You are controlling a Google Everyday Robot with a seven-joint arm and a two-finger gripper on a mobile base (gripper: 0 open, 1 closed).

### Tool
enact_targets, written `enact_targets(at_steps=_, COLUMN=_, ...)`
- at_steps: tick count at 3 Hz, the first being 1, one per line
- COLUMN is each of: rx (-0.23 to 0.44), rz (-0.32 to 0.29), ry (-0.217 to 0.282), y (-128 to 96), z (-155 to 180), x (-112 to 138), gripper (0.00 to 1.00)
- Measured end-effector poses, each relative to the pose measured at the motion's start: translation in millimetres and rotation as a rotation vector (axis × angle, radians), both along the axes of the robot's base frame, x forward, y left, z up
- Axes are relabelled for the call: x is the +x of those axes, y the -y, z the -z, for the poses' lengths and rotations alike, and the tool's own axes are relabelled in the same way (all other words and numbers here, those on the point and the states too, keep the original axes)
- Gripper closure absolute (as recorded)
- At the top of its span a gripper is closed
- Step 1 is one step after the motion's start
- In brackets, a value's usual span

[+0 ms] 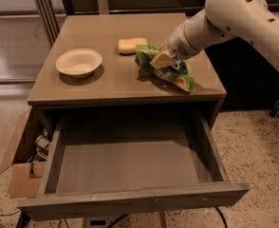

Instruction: Pick green rice chip bag from top drawer and place on counter

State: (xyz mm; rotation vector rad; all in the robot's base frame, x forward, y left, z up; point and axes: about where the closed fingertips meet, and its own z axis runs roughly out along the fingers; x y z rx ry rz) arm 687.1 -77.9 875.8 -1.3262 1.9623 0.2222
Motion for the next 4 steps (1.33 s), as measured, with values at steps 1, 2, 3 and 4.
enact_targets(at_steps=1, rx=0.0, rz=0.0, ry=0.0, y=0.0, z=0.0, x=0.0, gripper=0.27)
enact_targets(at_steps=2, rx=0.0, rz=0.0, ry=0.0, y=0.0, z=0.0, x=0.0, gripper=0.04)
enact_targets(at_steps=3, rx=0.0, rz=0.0, ry=0.0, y=-0.1, z=0.0, x=0.0, gripper=0.0)
enact_targets(at_steps=4, rx=0.0, rz=0.0, ry=0.0, y=-0.1, z=0.1, x=0.0, gripper=0.0)
